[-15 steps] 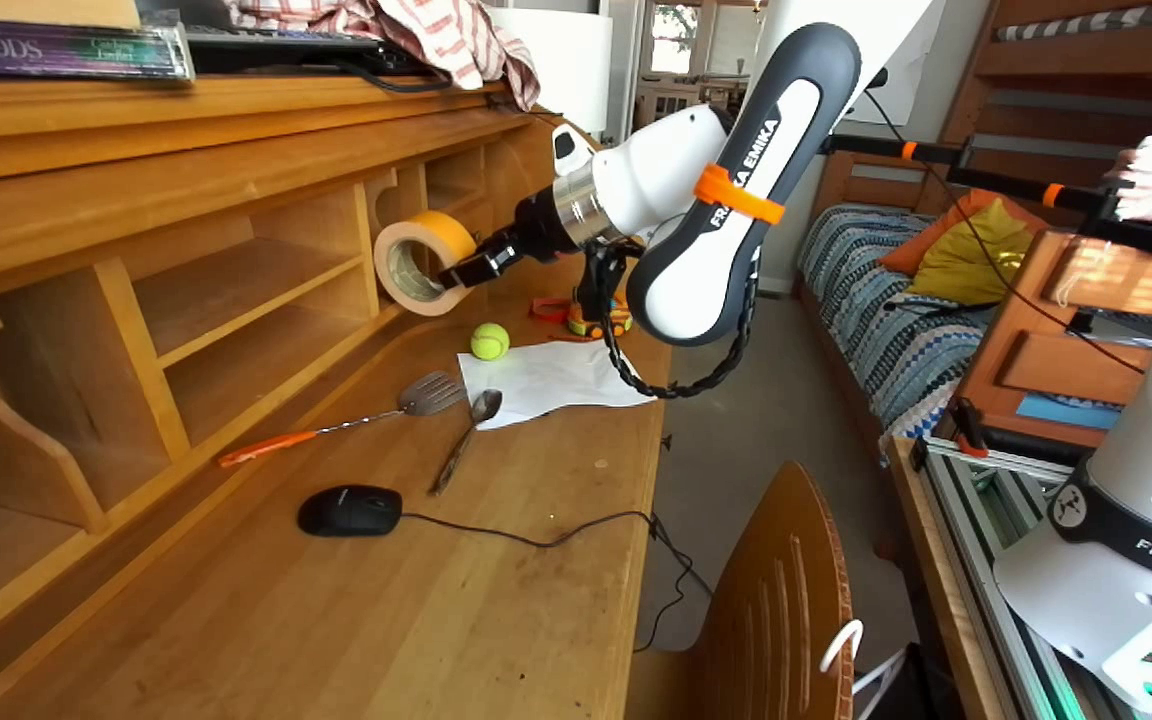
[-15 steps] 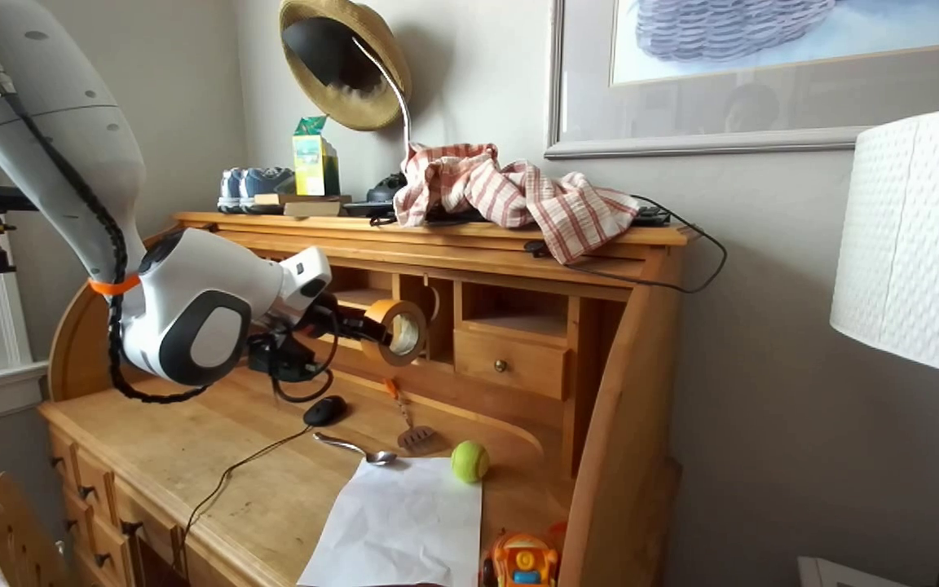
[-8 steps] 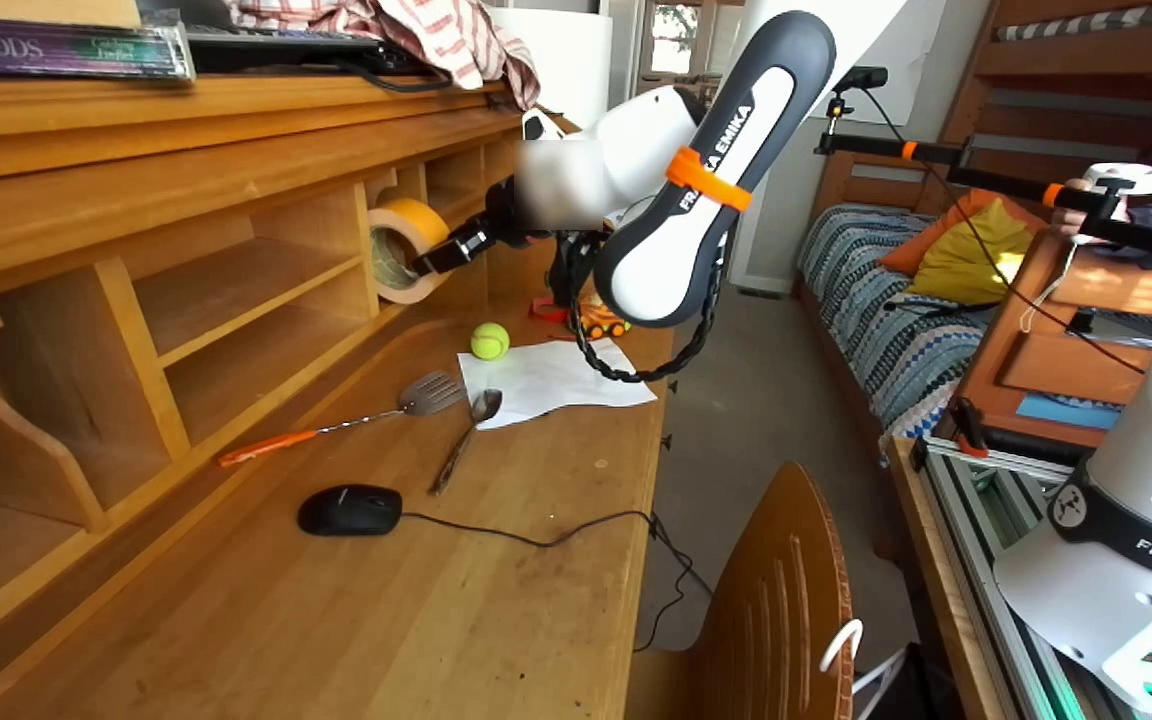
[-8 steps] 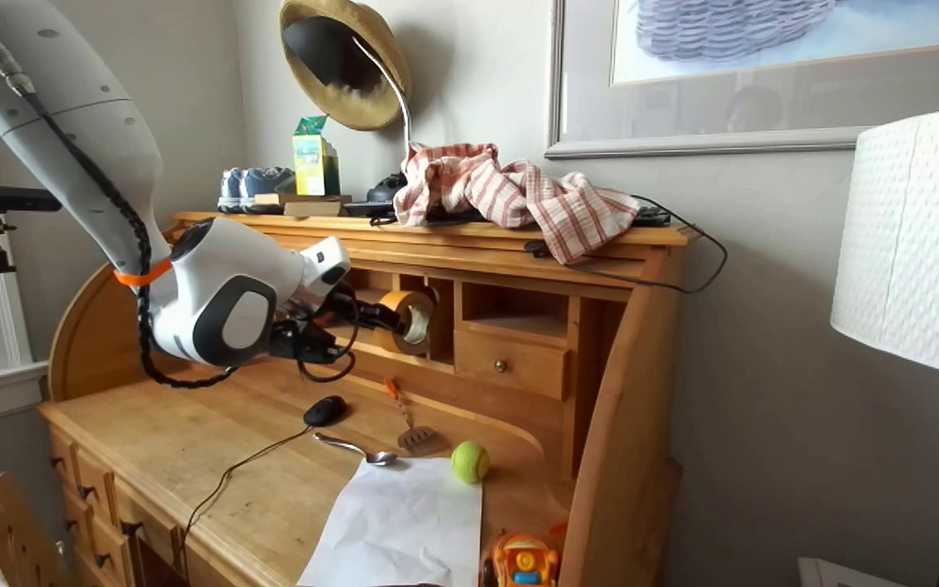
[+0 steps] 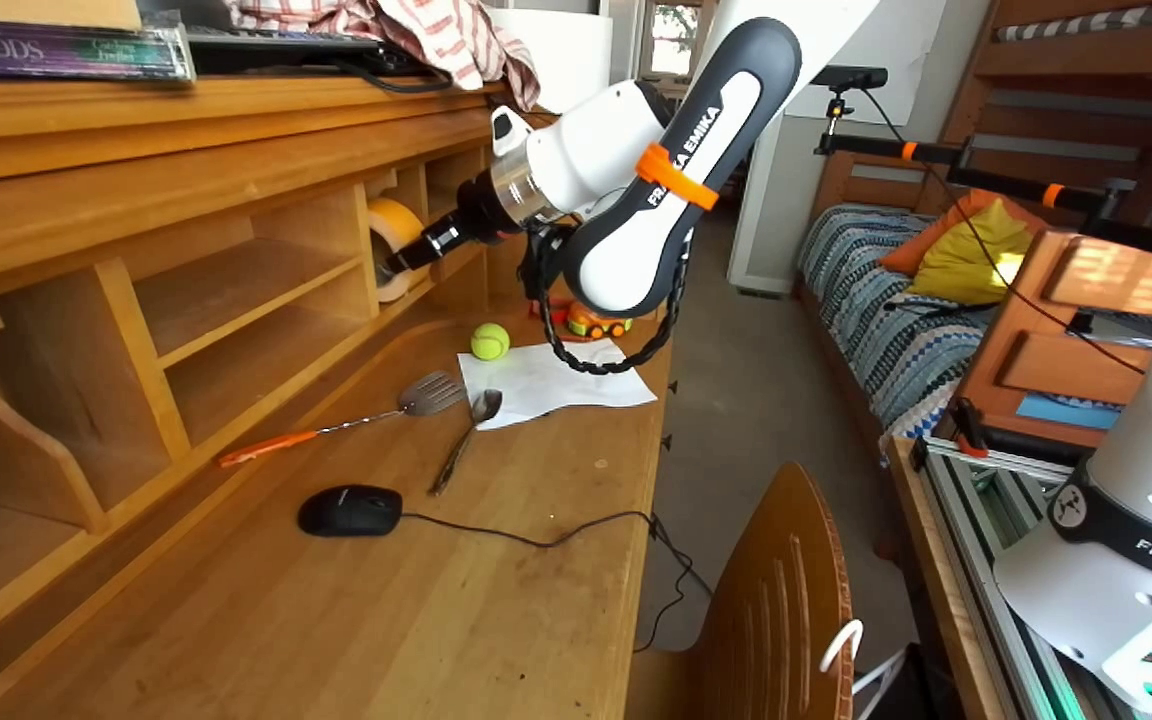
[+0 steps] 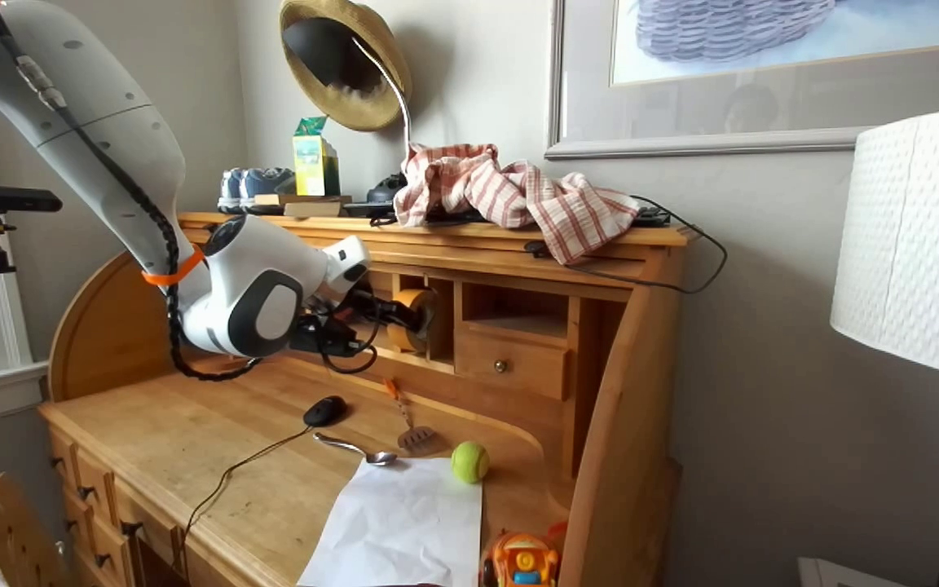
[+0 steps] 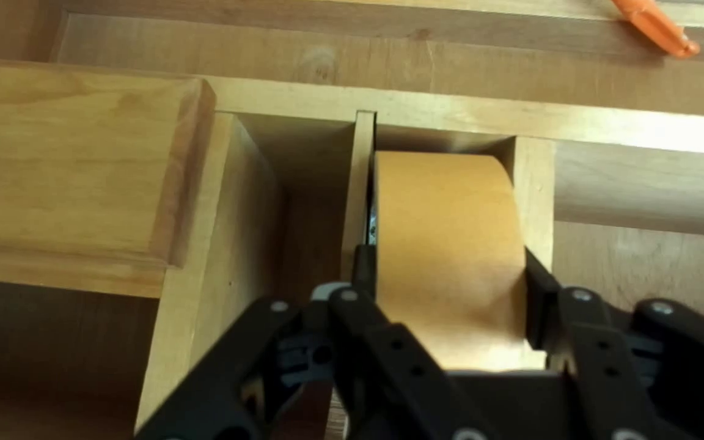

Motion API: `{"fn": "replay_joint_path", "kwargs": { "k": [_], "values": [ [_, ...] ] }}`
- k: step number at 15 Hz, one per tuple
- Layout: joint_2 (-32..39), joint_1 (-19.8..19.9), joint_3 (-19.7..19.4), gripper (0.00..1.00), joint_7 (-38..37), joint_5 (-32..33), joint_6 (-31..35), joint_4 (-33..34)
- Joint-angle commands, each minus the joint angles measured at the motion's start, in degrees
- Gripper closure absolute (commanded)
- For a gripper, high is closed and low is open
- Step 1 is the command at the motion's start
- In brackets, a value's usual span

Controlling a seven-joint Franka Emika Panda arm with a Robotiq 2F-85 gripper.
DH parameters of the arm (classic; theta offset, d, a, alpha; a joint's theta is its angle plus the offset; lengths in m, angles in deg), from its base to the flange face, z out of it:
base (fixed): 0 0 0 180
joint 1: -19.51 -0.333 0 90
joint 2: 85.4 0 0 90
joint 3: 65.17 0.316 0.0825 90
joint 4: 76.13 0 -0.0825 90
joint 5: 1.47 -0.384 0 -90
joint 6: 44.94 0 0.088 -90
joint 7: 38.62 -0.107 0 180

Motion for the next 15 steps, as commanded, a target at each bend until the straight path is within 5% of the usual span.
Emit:
{"fn": "replay_joint_path", "kwargs": {
  "k": [1, 2, 15],
  "values": [
    [0.03, 0.01, 0.01, 0.46, 0.0, 0.02, 0.0, 0.05],
    [0.31, -1.42, -1.13, 0.71, 1.74, -2.29, 0.69, 0.24],
    [5.28, -5.35, -3.44, 0.71, 6.35, -5.66, 0.58, 9.31]
  ]
}}
